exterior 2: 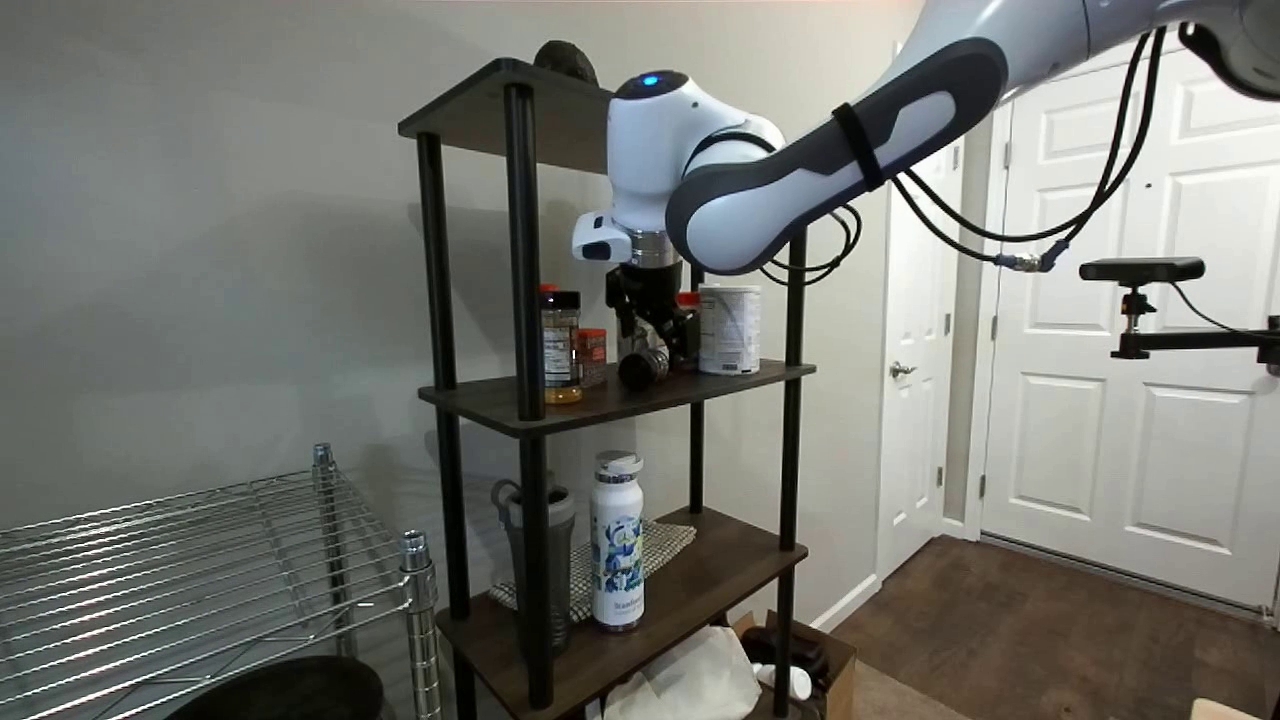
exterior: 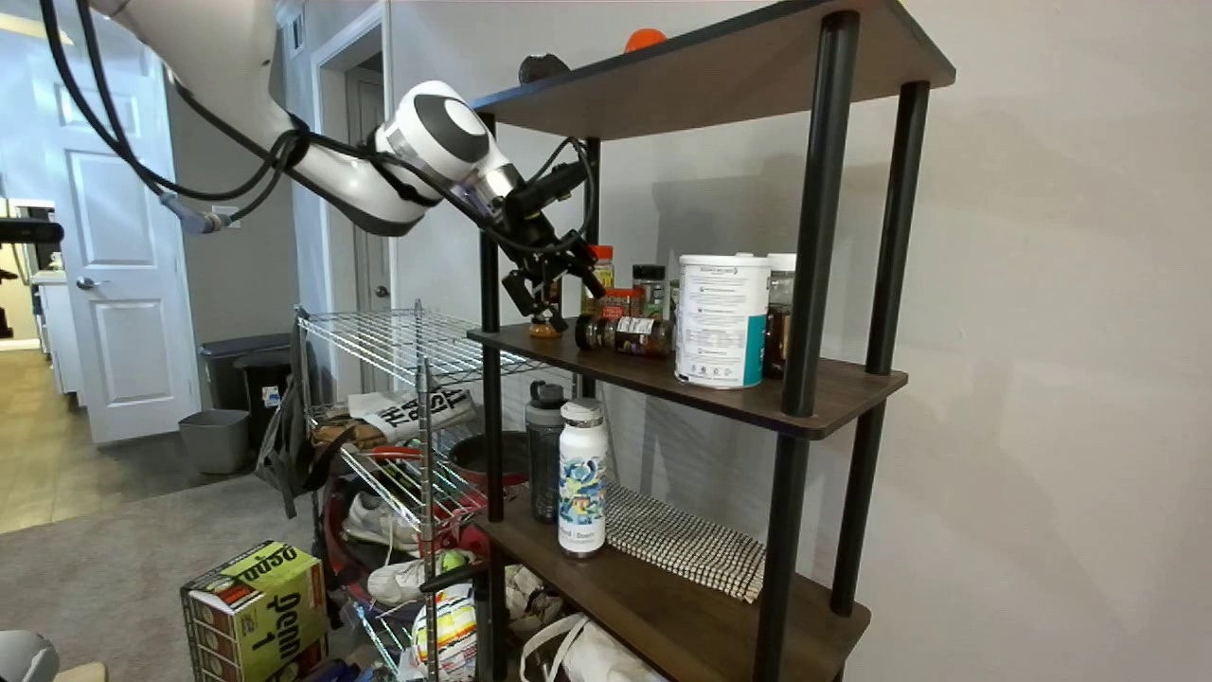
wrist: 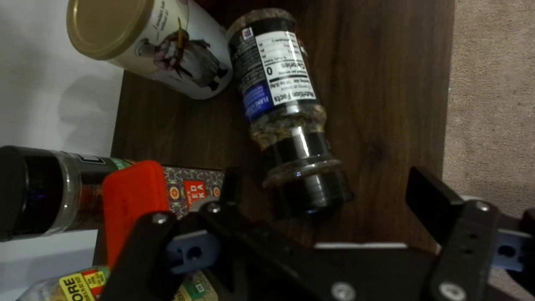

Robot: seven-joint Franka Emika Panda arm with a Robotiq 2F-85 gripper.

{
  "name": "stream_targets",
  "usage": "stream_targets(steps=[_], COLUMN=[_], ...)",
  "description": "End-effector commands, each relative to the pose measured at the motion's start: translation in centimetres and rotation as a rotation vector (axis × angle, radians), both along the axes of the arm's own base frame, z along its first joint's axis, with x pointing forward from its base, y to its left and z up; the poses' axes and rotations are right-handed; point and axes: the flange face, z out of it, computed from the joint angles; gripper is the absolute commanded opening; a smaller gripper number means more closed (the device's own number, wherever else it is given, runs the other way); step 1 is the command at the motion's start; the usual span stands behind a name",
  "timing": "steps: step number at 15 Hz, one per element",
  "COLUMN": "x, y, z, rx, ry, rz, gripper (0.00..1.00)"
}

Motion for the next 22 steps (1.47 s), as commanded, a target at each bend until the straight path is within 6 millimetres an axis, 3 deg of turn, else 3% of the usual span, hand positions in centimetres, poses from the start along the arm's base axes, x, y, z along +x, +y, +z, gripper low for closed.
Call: stream_targets(steps=[1,15,22], x=[0.2,0.6,1.0], y=[-0.6,-3.1,-2.8], z=[0.1,-0.4,-1.1], rx=[0.042,0.068,0.087], ry=[-0.037,-0.056,-0.074], rz=[-0.001,-0.03,0.008], gripper=[1.0,1.0,1.0])
